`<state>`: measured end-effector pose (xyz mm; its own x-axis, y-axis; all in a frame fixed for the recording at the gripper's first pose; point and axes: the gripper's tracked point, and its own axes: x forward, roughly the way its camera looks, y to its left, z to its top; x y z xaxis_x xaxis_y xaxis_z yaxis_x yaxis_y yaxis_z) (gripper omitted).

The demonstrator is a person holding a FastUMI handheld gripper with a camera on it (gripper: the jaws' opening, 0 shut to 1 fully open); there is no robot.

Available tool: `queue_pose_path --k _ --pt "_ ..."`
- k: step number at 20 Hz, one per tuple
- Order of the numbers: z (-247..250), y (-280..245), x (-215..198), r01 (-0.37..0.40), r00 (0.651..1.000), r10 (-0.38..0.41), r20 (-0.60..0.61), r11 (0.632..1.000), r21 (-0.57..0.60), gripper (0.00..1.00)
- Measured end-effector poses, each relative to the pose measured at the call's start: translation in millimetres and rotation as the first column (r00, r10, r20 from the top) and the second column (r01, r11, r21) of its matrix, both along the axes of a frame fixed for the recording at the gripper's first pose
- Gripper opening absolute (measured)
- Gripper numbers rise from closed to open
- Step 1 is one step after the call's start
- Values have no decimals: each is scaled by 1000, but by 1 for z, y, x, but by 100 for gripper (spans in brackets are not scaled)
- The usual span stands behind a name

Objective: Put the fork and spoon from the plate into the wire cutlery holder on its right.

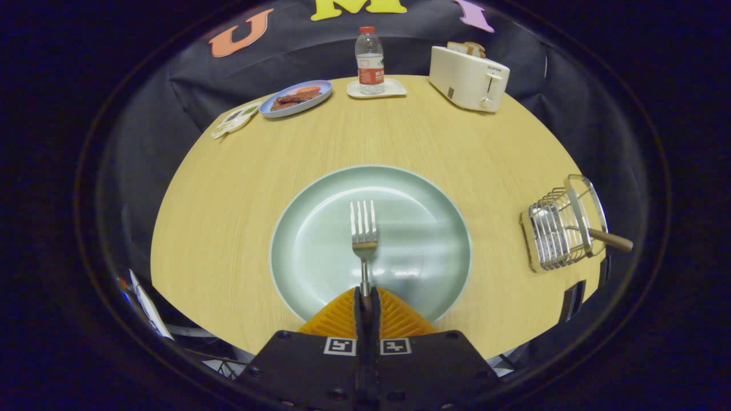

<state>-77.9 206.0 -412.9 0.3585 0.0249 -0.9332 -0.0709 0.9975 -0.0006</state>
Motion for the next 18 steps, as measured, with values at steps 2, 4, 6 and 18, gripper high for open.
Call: queue_pose_path --k 2,4,6,18 --pt "19 -4 6 -21 1000 21 8 1000 3 0" --pt "46 -11 15 -52 998 52 35 999 -1 1" --pt "74 -22 21 -67 996 67 53 998 5 0" --pt "167 -183 42 56 998 -56 -29 998 14 0"
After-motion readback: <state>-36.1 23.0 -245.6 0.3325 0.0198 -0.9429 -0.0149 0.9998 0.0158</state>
